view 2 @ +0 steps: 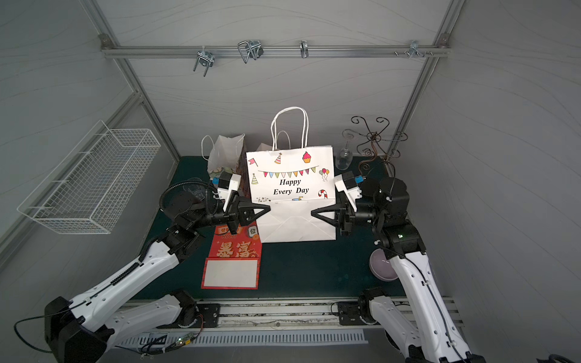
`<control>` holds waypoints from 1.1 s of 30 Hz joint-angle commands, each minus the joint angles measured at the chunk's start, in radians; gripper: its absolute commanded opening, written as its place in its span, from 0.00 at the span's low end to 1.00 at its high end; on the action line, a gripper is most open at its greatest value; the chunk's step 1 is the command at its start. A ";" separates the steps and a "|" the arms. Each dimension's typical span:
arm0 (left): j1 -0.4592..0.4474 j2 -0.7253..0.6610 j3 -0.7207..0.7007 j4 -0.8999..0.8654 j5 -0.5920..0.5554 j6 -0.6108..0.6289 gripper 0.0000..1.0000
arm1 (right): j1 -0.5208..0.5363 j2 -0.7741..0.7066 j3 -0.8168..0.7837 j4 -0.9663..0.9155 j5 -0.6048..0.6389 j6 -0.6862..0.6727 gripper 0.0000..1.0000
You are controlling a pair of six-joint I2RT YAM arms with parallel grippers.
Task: Put away the paper bag
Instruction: Press the paper bag at the center of the board.
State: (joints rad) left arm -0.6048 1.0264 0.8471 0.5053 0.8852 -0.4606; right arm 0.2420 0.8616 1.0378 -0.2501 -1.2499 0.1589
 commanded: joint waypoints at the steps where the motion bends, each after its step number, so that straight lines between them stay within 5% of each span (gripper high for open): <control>1: -0.006 -0.009 -0.006 0.011 -0.013 -0.003 0.00 | 0.015 -0.008 0.016 0.046 0.026 0.004 0.00; 3: -0.006 -0.014 -0.013 -0.005 -0.024 0.002 0.00 | 0.015 -0.015 0.016 0.052 0.035 0.004 0.00; 7: -0.006 -0.007 -0.033 -0.003 -0.019 -0.030 0.54 | 0.016 -0.012 0.027 0.053 0.046 0.002 0.00; 10: -0.007 0.009 -0.056 0.031 0.018 -0.077 0.69 | 0.015 -0.008 0.036 0.054 0.049 -0.005 0.00; 15: -0.006 0.033 -0.086 0.109 0.080 -0.145 0.58 | 0.014 -0.004 0.036 0.050 0.053 -0.016 0.00; 22: -0.006 0.024 -0.078 0.136 0.066 -0.121 0.00 | 0.015 -0.003 0.031 0.017 0.038 -0.044 0.00; 28: -0.007 0.009 -0.053 0.135 0.041 -0.100 0.01 | 0.015 -0.001 0.036 -0.002 0.028 -0.055 0.00; 31: -0.006 0.002 -0.032 0.118 0.006 -0.091 0.38 | 0.014 -0.001 0.036 -0.012 0.025 -0.059 0.00; 33: -0.007 -0.005 -0.020 0.113 -0.016 -0.076 0.41 | 0.014 -0.001 0.036 -0.026 0.022 -0.068 0.00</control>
State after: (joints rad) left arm -0.6102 1.0485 0.7589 0.5575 0.9077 -0.5568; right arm 0.2512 0.8623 1.0481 -0.2470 -1.2098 0.1131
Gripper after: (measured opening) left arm 0.407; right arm 0.058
